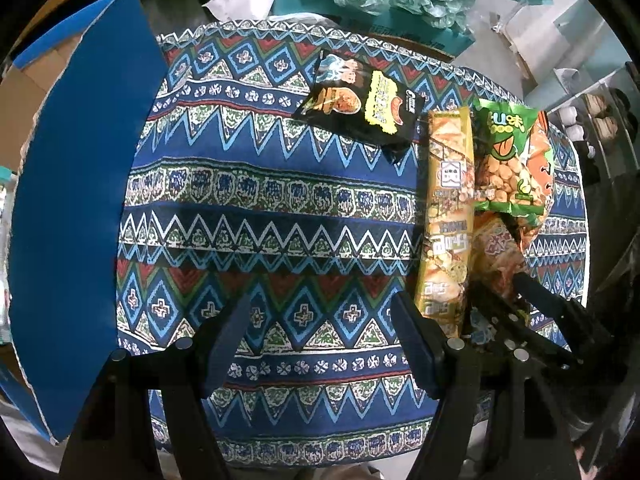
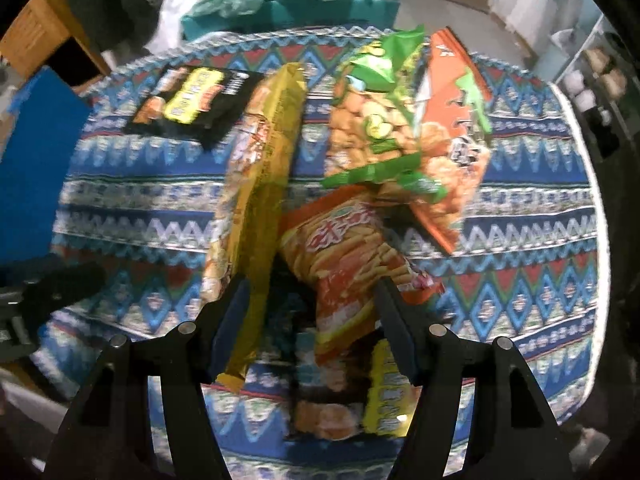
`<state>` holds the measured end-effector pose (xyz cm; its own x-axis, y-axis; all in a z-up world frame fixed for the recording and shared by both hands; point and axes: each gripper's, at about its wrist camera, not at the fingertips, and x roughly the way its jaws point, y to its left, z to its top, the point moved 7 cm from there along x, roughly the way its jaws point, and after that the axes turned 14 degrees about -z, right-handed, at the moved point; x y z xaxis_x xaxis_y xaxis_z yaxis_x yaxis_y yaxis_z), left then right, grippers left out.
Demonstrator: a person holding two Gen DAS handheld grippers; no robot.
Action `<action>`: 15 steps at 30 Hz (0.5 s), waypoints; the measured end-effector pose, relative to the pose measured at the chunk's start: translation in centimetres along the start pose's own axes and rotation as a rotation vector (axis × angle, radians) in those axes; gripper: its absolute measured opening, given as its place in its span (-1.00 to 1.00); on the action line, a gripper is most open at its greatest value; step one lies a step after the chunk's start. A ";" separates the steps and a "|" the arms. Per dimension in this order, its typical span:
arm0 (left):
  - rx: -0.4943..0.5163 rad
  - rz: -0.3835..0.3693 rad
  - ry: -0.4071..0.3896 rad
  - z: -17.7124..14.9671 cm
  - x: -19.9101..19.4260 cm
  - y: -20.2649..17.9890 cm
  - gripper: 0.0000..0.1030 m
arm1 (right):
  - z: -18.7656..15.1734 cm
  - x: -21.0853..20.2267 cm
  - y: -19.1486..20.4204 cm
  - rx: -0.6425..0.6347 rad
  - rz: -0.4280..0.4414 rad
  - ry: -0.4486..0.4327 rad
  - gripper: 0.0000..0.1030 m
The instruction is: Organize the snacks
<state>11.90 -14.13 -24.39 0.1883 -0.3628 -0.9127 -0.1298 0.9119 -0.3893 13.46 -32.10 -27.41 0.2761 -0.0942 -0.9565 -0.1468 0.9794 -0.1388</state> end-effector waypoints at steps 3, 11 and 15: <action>0.006 -0.001 -0.006 0.2 -0.1 -0.2 0.52 | 0.4 -0.9 -0.6 0.001 0.012 -0.014 0.29; 0.040 -0.019 -0.008 1.2 0.8 -2.2 0.53 | 1.5 -1.1 -4.4 0.028 -0.020 -0.025 0.41; 0.056 -0.022 -0.001 1.5 1.5 -3.2 0.53 | 1.6 0.1 -4.0 0.019 0.005 -0.009 0.42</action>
<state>14.08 -17.28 -24.32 0.1920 -0.3825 -0.9038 -0.0708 0.9131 -0.4015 15.64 -35.71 -26.56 0.2837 -0.0876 -0.9549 -0.1298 0.9831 -0.1288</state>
